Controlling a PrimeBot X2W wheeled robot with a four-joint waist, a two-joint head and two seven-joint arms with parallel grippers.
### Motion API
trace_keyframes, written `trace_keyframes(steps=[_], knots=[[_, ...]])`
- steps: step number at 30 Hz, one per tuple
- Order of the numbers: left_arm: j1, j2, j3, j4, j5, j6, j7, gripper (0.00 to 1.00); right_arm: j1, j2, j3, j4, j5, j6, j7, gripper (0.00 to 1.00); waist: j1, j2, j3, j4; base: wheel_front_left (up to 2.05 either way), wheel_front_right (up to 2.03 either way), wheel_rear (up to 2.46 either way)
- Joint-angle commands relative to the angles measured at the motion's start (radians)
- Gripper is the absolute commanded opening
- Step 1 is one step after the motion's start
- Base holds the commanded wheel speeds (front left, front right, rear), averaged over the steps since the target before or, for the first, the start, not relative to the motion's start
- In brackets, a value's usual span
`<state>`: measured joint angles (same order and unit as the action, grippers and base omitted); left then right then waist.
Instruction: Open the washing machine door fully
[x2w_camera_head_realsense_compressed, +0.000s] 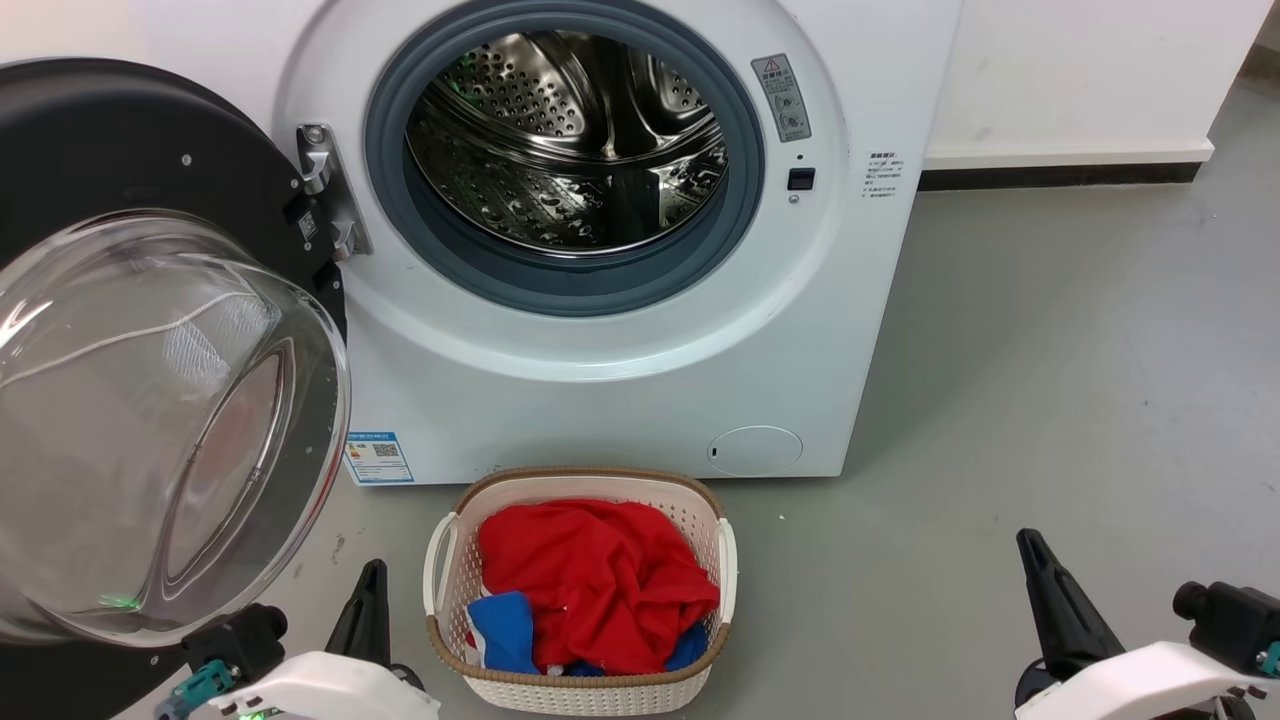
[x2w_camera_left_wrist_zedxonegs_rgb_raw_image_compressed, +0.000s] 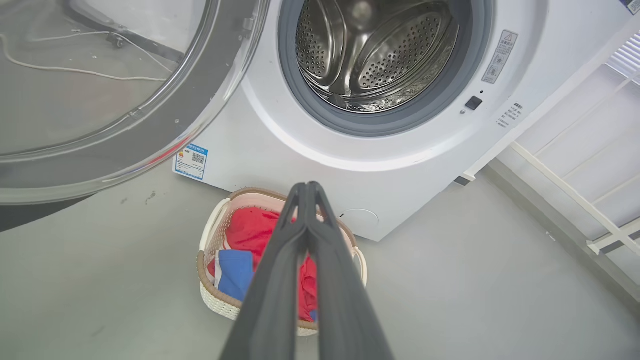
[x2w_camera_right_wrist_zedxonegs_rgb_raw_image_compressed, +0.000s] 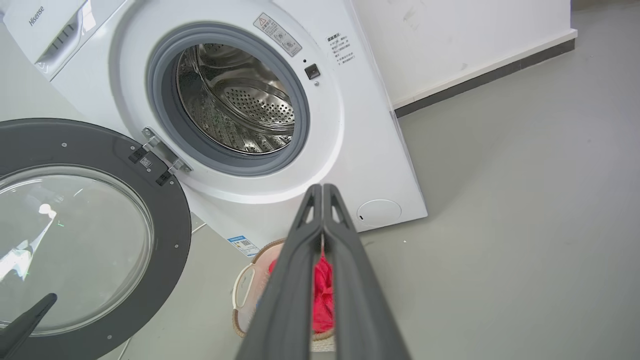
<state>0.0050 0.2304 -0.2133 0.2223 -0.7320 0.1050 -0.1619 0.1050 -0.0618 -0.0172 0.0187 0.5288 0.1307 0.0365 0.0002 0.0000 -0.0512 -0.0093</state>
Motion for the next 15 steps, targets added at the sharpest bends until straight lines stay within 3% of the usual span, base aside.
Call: trace_keyframes(steps=[1, 15], knots=[[-0.032, -0.001, 0.016, -0.011, -0.024, -0.009, 0.005, 0.0, -0.029, -0.006, -0.004, -0.007, 0.032, 0.0, 0.0, 0.0, -0.0001, 0.0, 0.0, 0.0, 0.0, 0.0, 0.0], [-0.051, -0.035, 0.077, -0.005, -0.197, -0.055, 0.057, 0.0, -0.068, -0.007, -0.017, 0.039, 0.247, 0.0, 0.011, 0.0, -0.0001, 0.0, 0.008, 0.001, 0.0, 0.0, 0.0]])
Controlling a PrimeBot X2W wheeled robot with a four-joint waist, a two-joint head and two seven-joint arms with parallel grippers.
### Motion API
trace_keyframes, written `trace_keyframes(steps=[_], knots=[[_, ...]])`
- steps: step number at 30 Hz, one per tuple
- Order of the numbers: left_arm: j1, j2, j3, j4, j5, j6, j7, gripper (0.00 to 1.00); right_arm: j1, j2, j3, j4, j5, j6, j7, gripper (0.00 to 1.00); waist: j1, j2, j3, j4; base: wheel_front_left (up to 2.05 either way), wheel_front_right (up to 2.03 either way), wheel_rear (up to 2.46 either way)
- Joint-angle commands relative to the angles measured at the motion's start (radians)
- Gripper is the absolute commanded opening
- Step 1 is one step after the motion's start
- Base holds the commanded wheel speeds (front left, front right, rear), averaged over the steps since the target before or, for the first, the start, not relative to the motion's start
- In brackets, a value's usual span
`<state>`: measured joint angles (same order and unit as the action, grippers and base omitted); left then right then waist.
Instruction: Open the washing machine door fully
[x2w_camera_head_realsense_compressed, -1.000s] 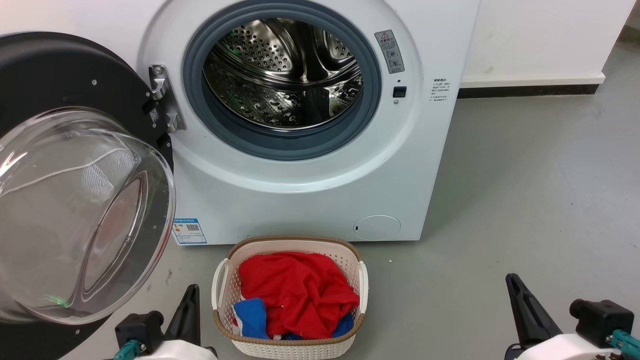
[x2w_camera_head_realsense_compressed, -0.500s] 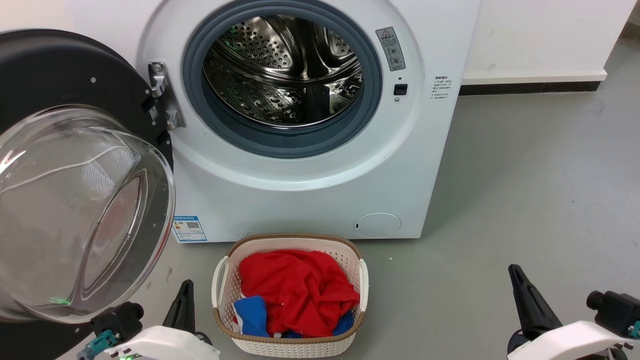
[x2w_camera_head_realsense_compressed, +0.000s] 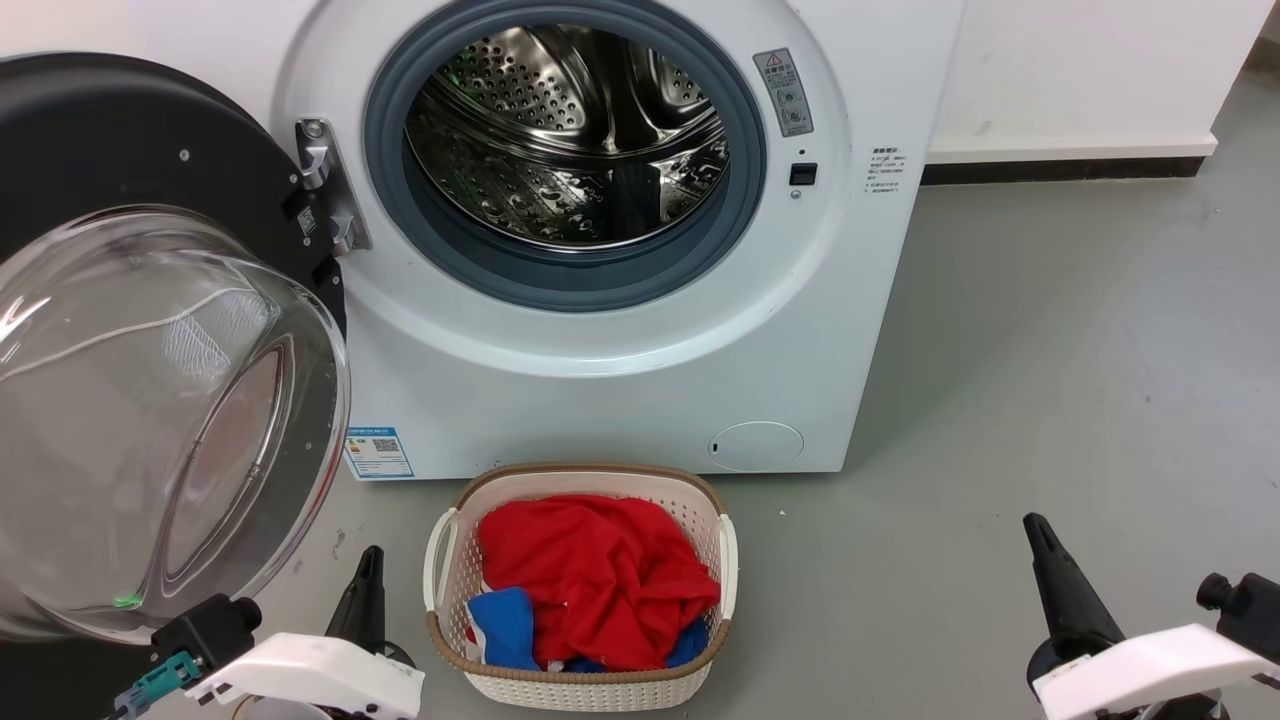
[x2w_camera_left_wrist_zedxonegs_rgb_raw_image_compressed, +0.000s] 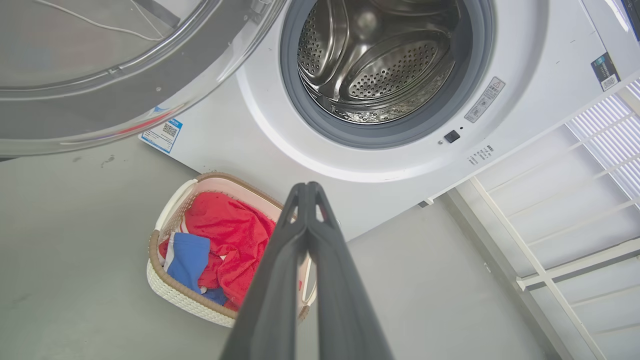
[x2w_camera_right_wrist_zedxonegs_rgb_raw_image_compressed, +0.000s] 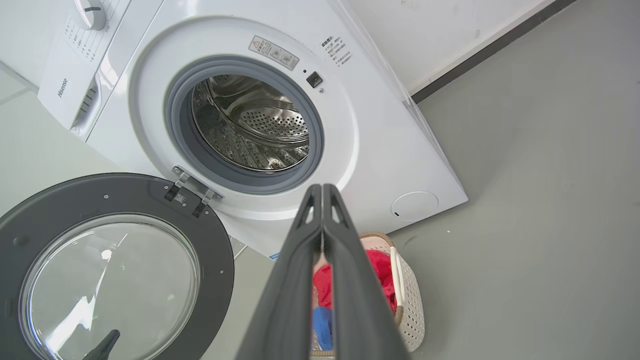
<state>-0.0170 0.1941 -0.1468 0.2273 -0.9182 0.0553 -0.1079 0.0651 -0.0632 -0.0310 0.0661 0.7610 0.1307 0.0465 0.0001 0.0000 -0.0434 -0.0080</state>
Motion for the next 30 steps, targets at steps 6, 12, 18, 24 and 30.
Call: trace_keyframes(steps=[6, 12, 18, 24, 30], knots=[[-0.036, -0.012, 0.034, -0.008, -0.078, -0.024, 0.024, 0.0, -0.044, -0.005, -0.009, 0.009, 0.097, 0.0, 0.005, 0.0, -0.0001, 0.0, 0.003, 0.001, 0.0, 0.0, 0.0], [-0.043, -0.025, 0.056, -0.006, -0.14, -0.04, 0.043, 0.0, -0.057, -0.005, -0.015, 0.026, 0.175, 0.0, 0.01, 0.0, -0.0001, 0.0, 0.006, 0.001, 0.0, 0.0, 0.0], [-0.048, -0.036, 0.078, -0.004, -0.199, -0.056, 0.062, 0.0, -0.07, -0.005, -0.02, 0.042, 0.248, 0.0, 0.015, 0.0, -0.0001, 0.0, 0.009, 0.002, 0.0, 0.0, 0.0], [-0.054, -0.048, 0.098, -0.002, -0.254, -0.07, 0.079, 0.0, -0.082, -0.004, -0.025, 0.057, 0.316, 0.0, 0.02, 0.0, -0.0001, 0.0, 0.012, 0.002, 0.0, 0.0, 0.0], [-0.06, -0.059, 0.117, 0.001, -0.307, -0.085, 0.097, 0.0, -0.095, -0.004, -0.031, 0.072, 0.381, 0.0, 0.023, 0.0, -0.0001, 0.0, 0.016, 0.003, 0.0, 0.0, 0.0]])
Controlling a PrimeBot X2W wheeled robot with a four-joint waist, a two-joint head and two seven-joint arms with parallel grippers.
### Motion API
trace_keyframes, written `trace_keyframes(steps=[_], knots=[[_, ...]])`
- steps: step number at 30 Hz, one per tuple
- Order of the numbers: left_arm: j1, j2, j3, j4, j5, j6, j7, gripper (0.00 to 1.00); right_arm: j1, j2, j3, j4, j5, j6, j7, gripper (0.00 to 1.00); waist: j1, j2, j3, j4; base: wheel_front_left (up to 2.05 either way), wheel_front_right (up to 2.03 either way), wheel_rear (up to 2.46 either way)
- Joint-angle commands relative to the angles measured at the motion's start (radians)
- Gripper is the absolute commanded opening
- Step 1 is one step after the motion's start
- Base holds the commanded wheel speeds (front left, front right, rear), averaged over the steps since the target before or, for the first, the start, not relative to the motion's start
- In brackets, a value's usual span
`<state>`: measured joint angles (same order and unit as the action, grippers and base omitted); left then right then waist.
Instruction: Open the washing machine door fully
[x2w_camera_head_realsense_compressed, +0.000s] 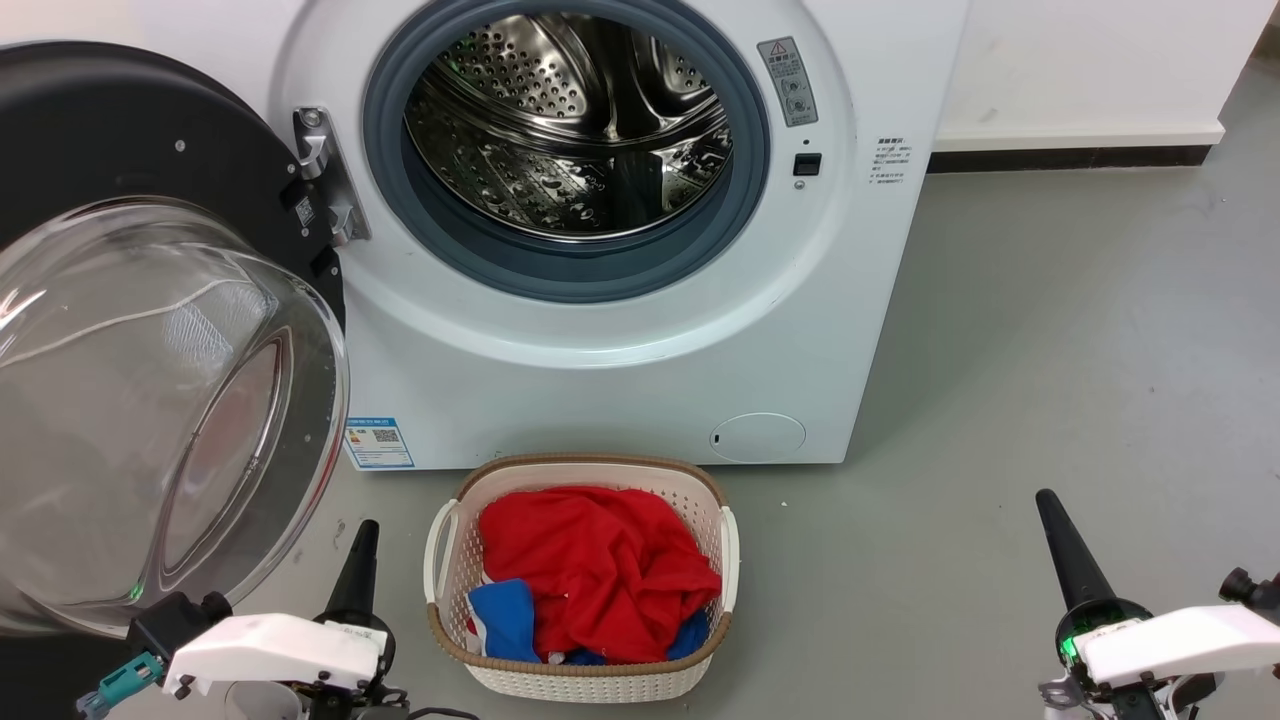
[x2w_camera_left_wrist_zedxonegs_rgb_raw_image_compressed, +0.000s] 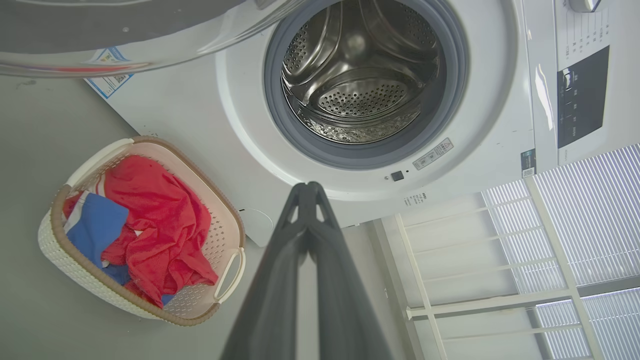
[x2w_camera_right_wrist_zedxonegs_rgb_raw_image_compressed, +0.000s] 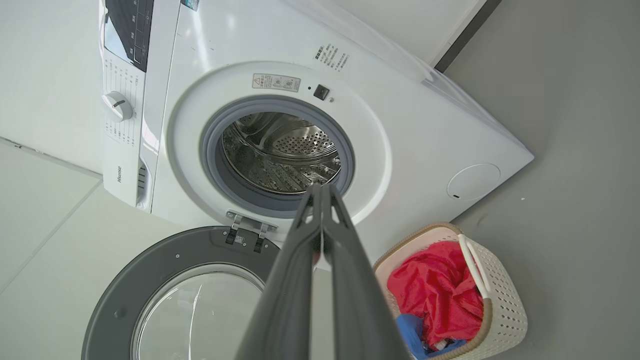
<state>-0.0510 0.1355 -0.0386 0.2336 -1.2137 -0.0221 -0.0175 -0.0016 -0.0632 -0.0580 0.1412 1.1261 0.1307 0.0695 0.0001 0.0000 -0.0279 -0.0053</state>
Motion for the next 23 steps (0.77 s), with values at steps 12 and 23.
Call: trace_keyframes(steps=[12, 23], knots=[[-0.036, -0.021, 0.044, -0.002, -0.108, -0.033, 0.036, 0.0, -0.05, -0.002, -0.013, 0.023, 0.135, 0.0, 0.009, 0.0, -0.0001, 0.0, 0.006, 0.001, 0.0, 0.0, 0.0], [-0.044, -0.038, 0.074, 0.002, -0.188, -0.055, 0.061, 0.0, -0.068, 0.0, -0.022, 0.045, 0.233, 0.0, 0.016, 0.0, -0.0001, 0.0, 0.012, 0.002, 0.0, 0.0, 0.0]])
